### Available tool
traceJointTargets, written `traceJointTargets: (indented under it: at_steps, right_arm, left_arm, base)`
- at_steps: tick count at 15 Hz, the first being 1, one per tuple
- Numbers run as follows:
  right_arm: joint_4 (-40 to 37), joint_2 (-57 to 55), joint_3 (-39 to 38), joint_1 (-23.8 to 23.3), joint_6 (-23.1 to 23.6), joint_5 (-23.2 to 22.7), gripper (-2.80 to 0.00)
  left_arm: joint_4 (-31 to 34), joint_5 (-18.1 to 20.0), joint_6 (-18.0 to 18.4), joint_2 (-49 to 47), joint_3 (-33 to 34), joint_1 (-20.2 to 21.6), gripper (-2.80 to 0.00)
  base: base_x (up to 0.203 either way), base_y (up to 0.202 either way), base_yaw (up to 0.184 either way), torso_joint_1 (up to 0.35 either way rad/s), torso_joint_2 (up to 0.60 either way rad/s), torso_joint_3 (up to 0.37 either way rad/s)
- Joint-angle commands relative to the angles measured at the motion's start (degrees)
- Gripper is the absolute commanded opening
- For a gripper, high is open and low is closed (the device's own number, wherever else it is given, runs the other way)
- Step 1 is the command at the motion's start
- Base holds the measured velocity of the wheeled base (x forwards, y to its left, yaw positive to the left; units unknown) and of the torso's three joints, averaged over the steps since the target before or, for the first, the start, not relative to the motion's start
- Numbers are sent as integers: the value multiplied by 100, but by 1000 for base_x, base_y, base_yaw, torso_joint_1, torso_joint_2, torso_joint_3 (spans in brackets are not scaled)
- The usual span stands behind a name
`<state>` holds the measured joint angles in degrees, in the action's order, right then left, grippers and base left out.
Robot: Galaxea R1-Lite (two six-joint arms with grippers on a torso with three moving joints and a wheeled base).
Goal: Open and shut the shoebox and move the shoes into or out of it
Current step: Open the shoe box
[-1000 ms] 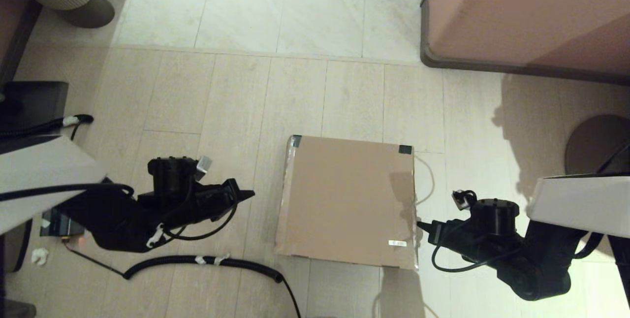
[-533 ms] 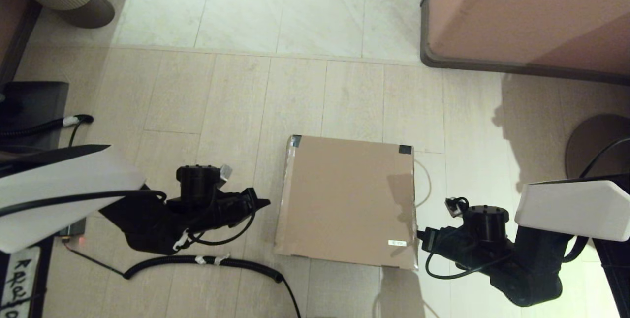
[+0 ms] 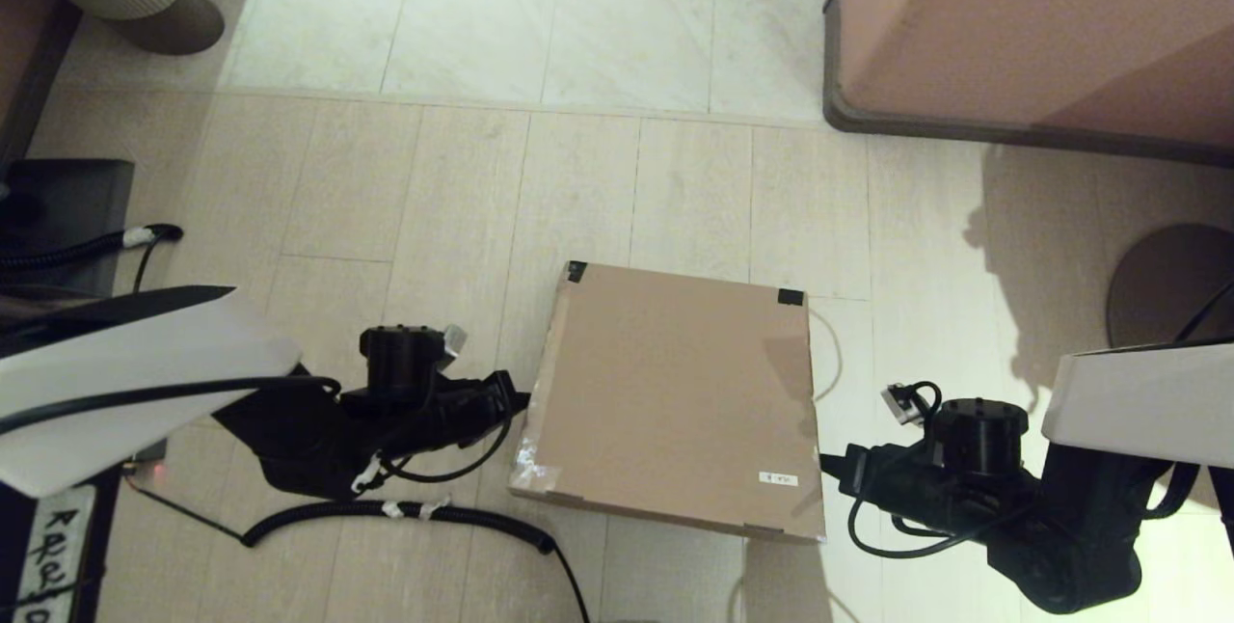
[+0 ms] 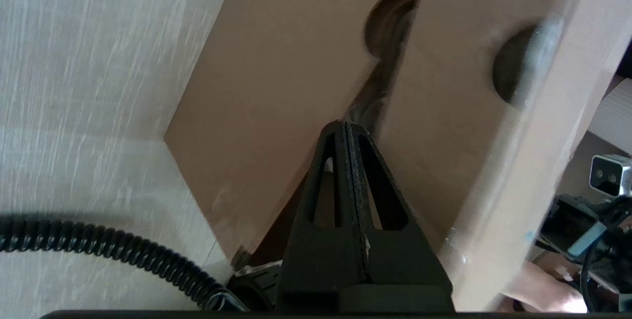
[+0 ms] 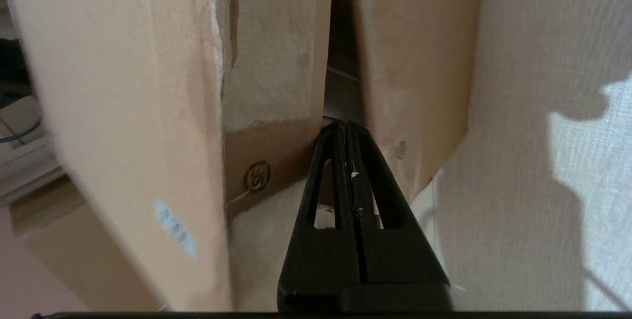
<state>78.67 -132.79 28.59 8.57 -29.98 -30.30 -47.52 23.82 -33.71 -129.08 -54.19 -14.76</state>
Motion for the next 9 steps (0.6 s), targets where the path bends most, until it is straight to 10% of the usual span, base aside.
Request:
traceJointTargets:
  at_steps: [1,9]
  right_arm:
    - [52,206,-92,-12,-17,-20,-280]
    - [-146,1248,-394,-74,-250,-19,-280]
  left_arm:
    - [-25,-40,-24,270,-4,6,-280]
    - [226,-142,-456,1231,-28,-69,-280]
  base:
    - [0,0,0,0,0,0]
    - [0,0,0,0,0,0]
